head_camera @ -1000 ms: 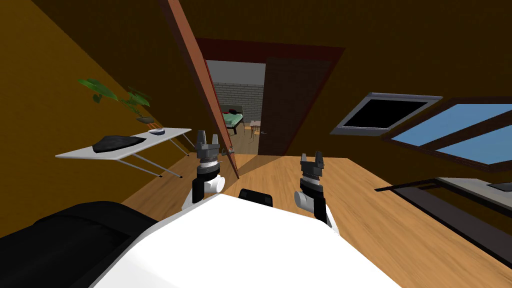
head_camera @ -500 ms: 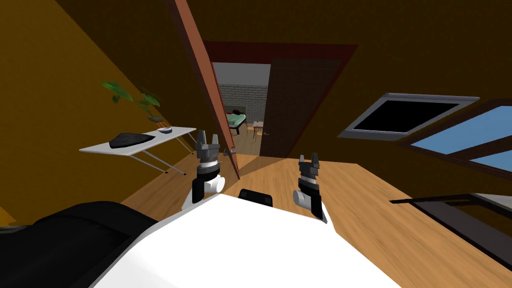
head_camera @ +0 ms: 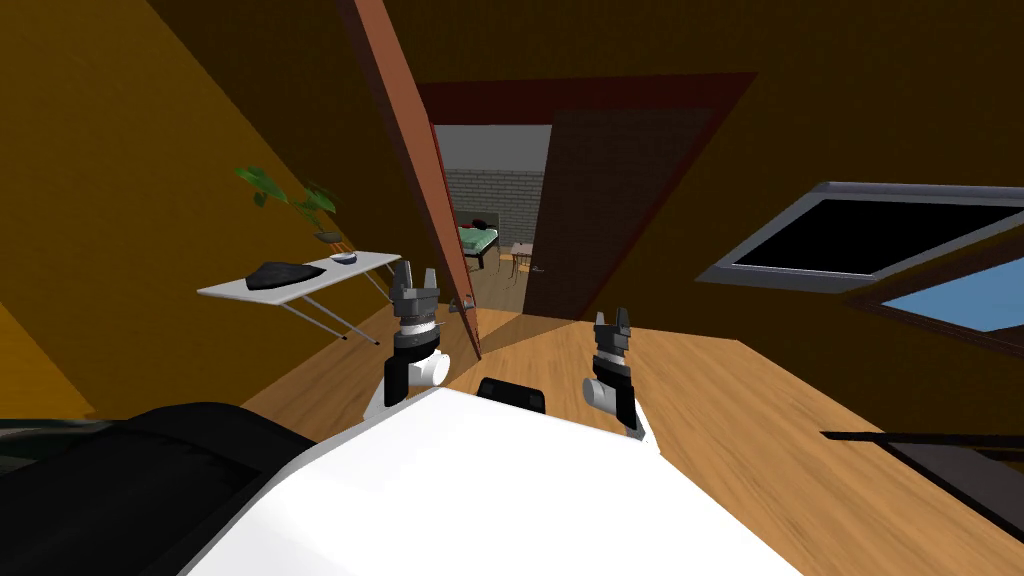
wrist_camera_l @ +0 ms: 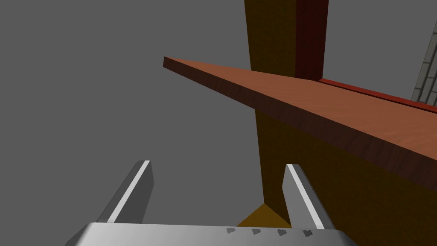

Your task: Pull the door open

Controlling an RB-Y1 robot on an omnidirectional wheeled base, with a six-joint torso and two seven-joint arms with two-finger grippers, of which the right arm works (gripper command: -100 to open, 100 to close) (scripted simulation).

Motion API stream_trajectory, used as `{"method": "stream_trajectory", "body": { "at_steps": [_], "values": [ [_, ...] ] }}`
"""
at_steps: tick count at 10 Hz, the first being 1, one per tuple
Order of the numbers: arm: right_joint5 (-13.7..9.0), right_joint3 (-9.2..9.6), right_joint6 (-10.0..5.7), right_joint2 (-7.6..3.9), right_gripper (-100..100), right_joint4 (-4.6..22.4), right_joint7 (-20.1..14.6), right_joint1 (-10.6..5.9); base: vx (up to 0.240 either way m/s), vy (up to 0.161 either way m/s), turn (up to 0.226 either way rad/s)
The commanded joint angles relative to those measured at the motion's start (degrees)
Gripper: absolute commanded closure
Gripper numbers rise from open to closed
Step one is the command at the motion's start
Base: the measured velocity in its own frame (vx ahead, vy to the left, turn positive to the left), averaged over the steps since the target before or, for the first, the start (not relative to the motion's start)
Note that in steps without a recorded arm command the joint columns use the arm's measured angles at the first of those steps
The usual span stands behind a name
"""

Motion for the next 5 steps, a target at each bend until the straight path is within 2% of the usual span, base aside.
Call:
{"method": "stream_trajectory", "body": {
  "at_steps": [1, 5],
  "values": [
    [-0.6, -0.11, -0.22, -0.11, -100, 1.8, 0.7, -0.94, 0.057, -0.025, 0.101],
    [-2.3, -0.42, -1.52, -0.38, -100, 7.4, 2.3, -3.37, 0.068, -0.020, 0.108]
  ]
}}
